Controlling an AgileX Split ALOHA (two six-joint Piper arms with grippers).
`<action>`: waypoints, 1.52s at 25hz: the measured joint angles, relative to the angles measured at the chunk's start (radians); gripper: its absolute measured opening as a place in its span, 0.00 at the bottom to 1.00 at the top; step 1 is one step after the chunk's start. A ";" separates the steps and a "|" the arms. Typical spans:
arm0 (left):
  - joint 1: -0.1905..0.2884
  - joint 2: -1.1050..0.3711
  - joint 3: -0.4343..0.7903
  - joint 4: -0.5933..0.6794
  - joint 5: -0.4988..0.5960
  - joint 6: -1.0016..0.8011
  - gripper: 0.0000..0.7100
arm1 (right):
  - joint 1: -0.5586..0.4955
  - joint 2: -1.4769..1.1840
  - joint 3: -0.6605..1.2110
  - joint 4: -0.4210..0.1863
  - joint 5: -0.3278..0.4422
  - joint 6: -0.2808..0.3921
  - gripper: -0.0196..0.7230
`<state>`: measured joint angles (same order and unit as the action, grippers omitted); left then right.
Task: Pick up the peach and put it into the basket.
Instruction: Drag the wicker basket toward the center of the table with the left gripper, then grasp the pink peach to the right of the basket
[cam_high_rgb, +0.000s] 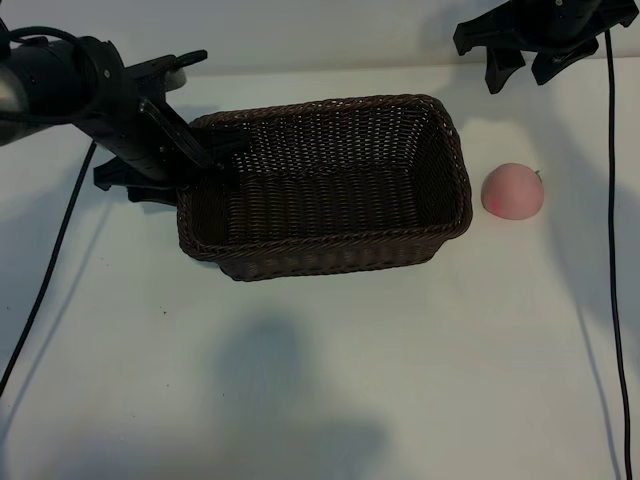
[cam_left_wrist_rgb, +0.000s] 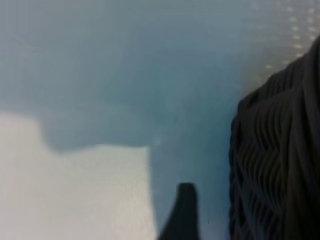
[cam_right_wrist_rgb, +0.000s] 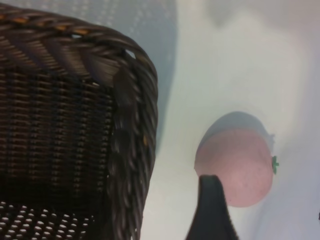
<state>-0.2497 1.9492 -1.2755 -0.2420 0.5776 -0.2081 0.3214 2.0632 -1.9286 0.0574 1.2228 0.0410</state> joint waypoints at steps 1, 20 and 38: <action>0.000 -0.012 0.000 0.006 0.010 -0.001 0.97 | 0.000 0.000 0.000 0.000 0.000 0.000 0.69; 0.000 -0.190 -0.175 0.136 0.246 -0.004 0.88 | 0.000 -0.132 0.000 -0.022 0.001 0.017 0.69; 0.000 -0.190 -0.175 0.137 0.249 -0.004 0.75 | -0.011 -0.140 0.507 -0.031 -0.429 0.029 0.69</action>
<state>-0.2497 1.7588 -1.4509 -0.1055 0.8269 -0.2121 0.3101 1.9228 -1.4215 0.0267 0.7933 0.0697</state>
